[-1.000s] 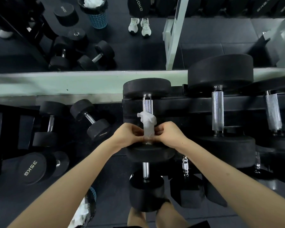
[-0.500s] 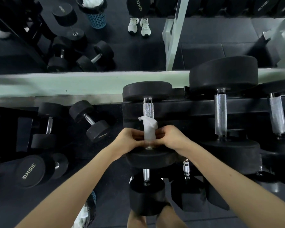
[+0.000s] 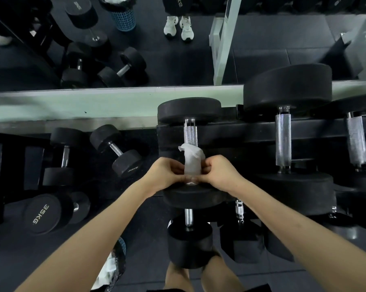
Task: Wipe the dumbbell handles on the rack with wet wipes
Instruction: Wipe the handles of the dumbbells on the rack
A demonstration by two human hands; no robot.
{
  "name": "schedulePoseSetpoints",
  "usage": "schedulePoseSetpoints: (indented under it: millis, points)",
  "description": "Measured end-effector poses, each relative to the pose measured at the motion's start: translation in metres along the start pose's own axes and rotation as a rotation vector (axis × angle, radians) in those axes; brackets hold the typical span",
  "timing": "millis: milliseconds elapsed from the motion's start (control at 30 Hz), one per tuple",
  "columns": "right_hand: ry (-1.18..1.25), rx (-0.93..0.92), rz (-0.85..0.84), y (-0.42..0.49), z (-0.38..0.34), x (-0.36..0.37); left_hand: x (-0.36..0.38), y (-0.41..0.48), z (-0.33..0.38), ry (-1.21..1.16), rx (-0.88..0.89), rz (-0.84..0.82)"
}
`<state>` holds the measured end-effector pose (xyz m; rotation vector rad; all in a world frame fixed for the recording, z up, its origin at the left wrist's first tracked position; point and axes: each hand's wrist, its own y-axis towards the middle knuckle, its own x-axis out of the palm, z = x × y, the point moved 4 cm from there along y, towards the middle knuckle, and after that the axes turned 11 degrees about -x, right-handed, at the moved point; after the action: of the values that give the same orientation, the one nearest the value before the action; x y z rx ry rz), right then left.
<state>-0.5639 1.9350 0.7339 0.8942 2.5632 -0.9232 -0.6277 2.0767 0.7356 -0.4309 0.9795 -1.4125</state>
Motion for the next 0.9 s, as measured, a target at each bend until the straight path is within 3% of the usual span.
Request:
schedulePoseSetpoints:
  millis: [100,233,300,400,533,633,767,900]
  points:
    - [-0.137,-0.024,-0.004,0.001,-0.007,-0.002,-0.002,0.002,0.003,0.178,0.030,0.057]
    - [0.093,0.004,-0.038,0.001,-0.003,-0.007,-0.002,0.002,0.001,0.060,-0.010,0.007]
    - [0.140,0.011,-0.023,-0.002,-0.003,-0.007,-0.002,0.002,0.001,0.082,-0.023,0.058]
    - [-0.021,0.016,0.132,-0.009,-0.005,-0.007,-0.004,-0.005,0.006,0.272,0.003,0.209]
    - [0.010,0.017,0.339,-0.022,-0.018,-0.021,-0.014,-0.018,0.018,0.084,0.024,0.269]
    - [0.157,0.111,0.257,-0.028,-0.025,-0.031,-0.022,-0.027,0.022,-0.016,-0.004,0.184]
    - [0.419,0.203,0.025,-0.033,-0.028,-0.039,-0.032,-0.039,0.018,-0.073,-0.004,-0.056]
    - [0.409,0.212,-0.060,-0.026,-0.030,-0.054,-0.048,-0.036,0.023,0.000,0.034,0.055]
